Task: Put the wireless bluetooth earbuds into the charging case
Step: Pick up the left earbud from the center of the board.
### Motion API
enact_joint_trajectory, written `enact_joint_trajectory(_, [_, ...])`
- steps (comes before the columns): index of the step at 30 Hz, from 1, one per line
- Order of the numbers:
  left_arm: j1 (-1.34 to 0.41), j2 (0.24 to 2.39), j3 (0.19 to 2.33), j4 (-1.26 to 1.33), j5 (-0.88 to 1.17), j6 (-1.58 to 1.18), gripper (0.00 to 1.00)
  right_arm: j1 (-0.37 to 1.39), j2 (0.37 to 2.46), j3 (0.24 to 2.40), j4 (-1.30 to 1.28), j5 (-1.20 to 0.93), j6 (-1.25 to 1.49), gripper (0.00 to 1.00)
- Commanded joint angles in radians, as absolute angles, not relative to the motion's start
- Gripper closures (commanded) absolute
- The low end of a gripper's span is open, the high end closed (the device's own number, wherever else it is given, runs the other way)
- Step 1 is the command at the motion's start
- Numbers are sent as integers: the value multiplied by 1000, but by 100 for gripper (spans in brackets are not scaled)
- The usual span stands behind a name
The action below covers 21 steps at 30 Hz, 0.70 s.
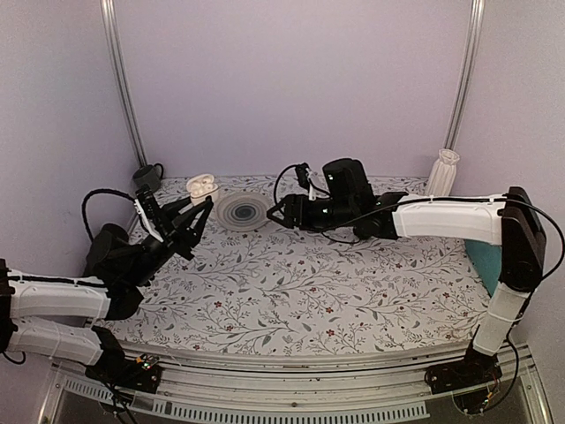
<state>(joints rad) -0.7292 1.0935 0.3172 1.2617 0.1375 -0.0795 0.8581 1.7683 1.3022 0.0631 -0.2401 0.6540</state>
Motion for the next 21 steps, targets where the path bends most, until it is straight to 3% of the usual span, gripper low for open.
enact_joint_trajectory(1, [-717,1033,302,1154,38,-38,100,867,1904,1464,-147,-205,597,38])
enact_joint_trajectory(9, [-715,938,278,1070,-35,-34,100,942,2171,1751,-434,-78,486,46])
enact_joint_trajectory(21, [-712,896,265,1035,-48,-51,100,1003,2293,1814,-475,-34,421,54])
